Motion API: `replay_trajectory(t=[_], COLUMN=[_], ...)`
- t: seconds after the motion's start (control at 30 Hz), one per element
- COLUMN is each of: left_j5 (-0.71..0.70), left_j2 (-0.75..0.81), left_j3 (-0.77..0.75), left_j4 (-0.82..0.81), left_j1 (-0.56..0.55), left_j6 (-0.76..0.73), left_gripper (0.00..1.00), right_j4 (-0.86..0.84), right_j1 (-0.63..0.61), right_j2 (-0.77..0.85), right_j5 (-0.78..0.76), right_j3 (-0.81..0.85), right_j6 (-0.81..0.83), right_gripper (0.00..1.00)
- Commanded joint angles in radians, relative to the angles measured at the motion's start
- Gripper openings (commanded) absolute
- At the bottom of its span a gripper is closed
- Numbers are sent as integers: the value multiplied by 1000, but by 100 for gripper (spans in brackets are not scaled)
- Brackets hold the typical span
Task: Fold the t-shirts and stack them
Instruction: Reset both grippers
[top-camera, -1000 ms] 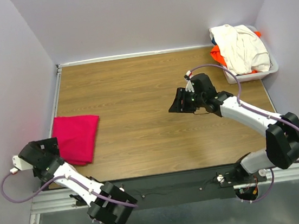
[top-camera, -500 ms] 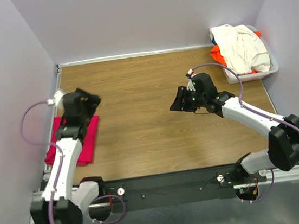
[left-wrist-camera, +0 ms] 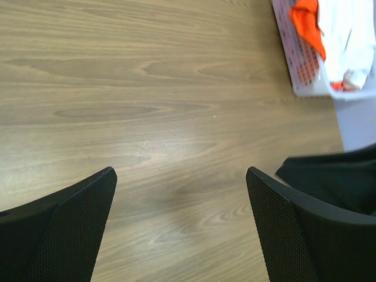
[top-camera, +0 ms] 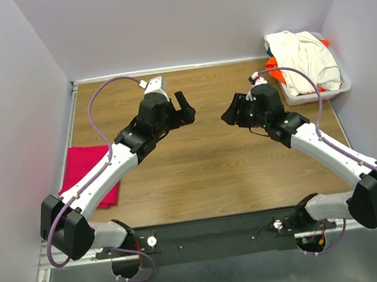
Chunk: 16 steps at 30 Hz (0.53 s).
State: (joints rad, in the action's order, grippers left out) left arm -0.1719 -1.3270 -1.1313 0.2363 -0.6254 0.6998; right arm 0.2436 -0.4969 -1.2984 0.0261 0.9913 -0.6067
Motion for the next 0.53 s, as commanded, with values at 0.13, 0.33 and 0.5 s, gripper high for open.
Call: replay_trajectory(t=[0.13, 0.33, 0.5], left_j5=[155, 199, 209], left_j2=[6, -9, -18], left_j3=[-2, -38, -79], left_j4=[-38, -32, 3], left_j1=[-19, -19, -17], left_j6=[-264, -293, -338], left_gripper=[98, 98, 98], right_j4=[25, 25, 25], right_j1=[4, 4, 4], right_j2=[97, 87, 111], right_j5=[-209, -224, -250], right_j3=[6, -13, -16], right_j6=[31, 21, 19], right_gripper=[61, 60, 60])
